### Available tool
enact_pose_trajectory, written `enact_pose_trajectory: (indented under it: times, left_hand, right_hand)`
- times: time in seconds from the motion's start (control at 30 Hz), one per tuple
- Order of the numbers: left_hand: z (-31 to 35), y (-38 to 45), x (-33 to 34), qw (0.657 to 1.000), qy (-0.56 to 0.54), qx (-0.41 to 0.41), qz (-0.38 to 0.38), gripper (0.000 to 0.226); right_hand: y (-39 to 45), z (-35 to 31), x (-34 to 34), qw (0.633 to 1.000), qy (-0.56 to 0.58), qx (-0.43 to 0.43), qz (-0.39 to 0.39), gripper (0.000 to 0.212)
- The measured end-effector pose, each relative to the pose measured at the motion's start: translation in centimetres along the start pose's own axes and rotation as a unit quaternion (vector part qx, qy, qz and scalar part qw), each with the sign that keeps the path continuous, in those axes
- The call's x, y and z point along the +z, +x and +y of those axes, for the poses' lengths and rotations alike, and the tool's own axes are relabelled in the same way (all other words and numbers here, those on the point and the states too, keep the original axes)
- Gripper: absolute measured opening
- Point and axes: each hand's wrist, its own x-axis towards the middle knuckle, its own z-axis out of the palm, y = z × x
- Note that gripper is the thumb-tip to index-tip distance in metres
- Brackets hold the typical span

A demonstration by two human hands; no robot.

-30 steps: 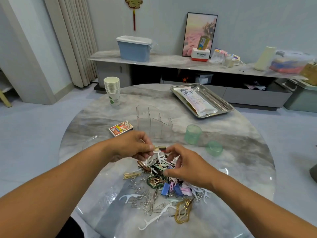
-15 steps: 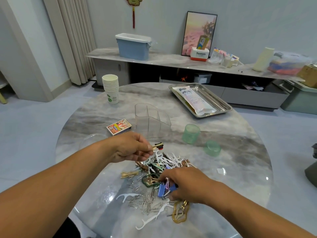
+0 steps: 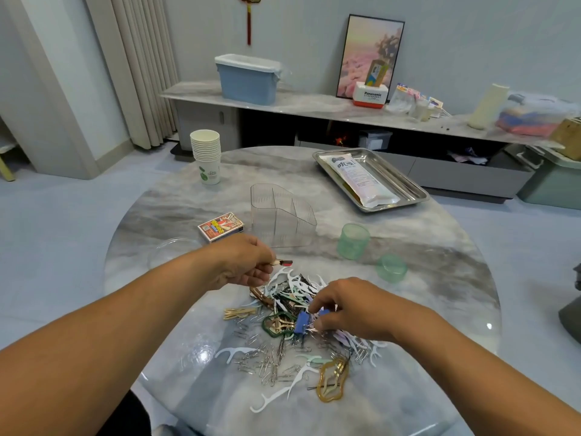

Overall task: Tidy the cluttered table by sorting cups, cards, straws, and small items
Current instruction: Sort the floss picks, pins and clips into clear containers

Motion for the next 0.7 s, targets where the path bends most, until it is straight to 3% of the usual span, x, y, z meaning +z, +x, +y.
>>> enact_pose_trajectory:
  times: [0.13,0.23,0.33,0.43,0.53,0.7]
  left_hand:
    - [0.0,-0.2,0.1,1.0,-0.013,0.027,0.007,0.009]
    - [0.6,-0.1,0.4,0.99,-0.046,0.13,0.031,0.008]
    - [2.6,0.9,0.0,0.953,-0.006,0.272,0.131,0.008]
    - [4.8,3.5,-0.7,0.906,0.109,0.341,0.226,0.01]
    - [6.1,6.4,-0.7,0.865,0.27,0.333,0.26,0.011]
    - [7.0,9.1,0.0,0.809,0.471,0.269,0.226,0.018]
  right_hand:
    - [-0.2,0.1,-0.3,1.0,0.029,0.001,0.0,0.027]
    - [0.1,0.2,-0.1,0.998,0.056,0.016,0.02,0.03]
    - [0.4,0.4,-0.2,0.995,0.096,0.019,0.032,0.03]
    - [0.9,0.6,-0.3,0.993,0.106,0.017,0.052,0.033]
    - [1.8,0.8,-0.5,0.987,0.132,0.024,0.085,0.03]
    - [3.6,1.4,-2.5,0.943,0.253,0.061,0.206,0.027]
